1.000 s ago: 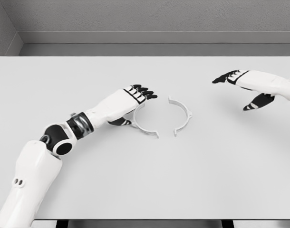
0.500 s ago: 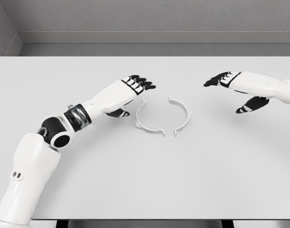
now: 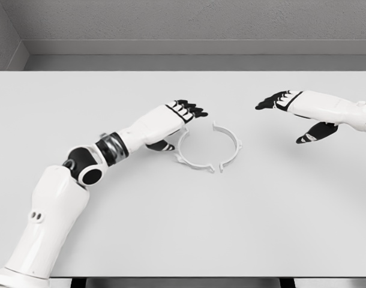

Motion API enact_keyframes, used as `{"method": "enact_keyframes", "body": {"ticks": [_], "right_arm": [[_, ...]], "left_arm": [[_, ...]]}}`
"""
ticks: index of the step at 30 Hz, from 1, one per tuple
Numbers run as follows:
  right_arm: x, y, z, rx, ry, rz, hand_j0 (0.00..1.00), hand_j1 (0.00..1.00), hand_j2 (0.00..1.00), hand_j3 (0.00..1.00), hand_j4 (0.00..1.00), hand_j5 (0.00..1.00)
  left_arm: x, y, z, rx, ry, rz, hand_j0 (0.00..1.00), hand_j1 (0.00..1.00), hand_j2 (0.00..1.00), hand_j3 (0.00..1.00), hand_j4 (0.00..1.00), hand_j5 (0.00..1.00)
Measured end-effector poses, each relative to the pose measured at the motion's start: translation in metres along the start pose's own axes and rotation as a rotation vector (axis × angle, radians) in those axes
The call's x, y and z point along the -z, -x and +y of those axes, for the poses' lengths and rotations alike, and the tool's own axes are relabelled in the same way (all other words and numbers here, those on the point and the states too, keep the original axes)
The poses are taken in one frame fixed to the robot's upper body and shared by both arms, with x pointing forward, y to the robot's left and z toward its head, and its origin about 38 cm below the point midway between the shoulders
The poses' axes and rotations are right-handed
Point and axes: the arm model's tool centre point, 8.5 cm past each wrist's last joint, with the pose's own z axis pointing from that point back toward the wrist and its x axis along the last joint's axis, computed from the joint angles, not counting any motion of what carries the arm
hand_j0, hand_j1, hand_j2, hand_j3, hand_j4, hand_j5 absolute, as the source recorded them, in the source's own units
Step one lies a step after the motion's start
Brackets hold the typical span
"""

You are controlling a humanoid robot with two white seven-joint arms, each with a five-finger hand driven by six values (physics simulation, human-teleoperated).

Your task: Assemble PVC drainage pipe clamps

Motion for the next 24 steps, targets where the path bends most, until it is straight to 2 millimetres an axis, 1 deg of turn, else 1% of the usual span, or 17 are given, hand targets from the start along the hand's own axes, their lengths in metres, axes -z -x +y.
{"method": "enact_keyframes", "body": {"ticks": [5,8,11,12,15,17,19,24], "right_arm": [[0.0,0.0,0.0,0.0,0.002,-0.002,1.0,1.0,1.0,1.0,1.0,1.0],[0.0,-0.001,-0.001,0.001,0.002,-0.003,1.0,1.0,1.0,1.0,1.0,1.0],[0.0,-0.001,-0.001,0.001,0.003,-0.003,1.0,1.0,1.0,1.0,1.0,1.0],[0.0,0.0,0.0,0.002,0.002,-0.002,1.0,1.0,1.0,1.0,1.0,1.0],[0.001,-0.005,0.002,-0.004,-0.004,-0.013,1.0,1.0,1.0,1.0,1.0,1.0],[0.001,-0.007,0.001,-0.01,-0.004,-0.02,1.0,1.0,1.0,1.0,1.0,1.0],[0.001,-0.008,0.0,-0.013,-0.004,-0.022,1.0,1.0,1.0,1.0,1.0,1.0],[0.0,-0.009,-0.001,-0.017,-0.005,-0.022,1.0,1.0,1.0,1.0,1.0,1.0]], "left_arm": [[0.007,-0.006,0.001,-0.01,-0.011,-0.013,1.0,1.0,1.0,1.0,1.0,1.0],[0.006,-0.004,0.005,-0.009,-0.023,-0.009,1.0,1.0,1.0,1.0,1.0,1.0],[-0.005,0.002,0.008,-0.005,-0.035,0.012,1.0,1.0,1.0,1.0,1.0,1.0],[-0.008,0.003,0.011,0.002,-0.044,0.015,1.0,1.0,1.0,1.0,1.0,1.0],[-0.018,0.003,0.009,0.007,-0.044,0.023,1.0,1.0,1.0,1.0,1.0,1.0],[-0.022,0.003,0.011,0.015,-0.047,0.024,1.0,1.0,1.0,1.0,1.0,1.0],[-0.028,-0.002,-0.002,0.0,-0.031,0.023,1.0,1.0,1.0,1.0,1.0,1.0],[-0.032,-0.012,-0.003,0.007,-0.038,0.006,1.0,1.0,1.0,1.0,1.0,1.0]]}}
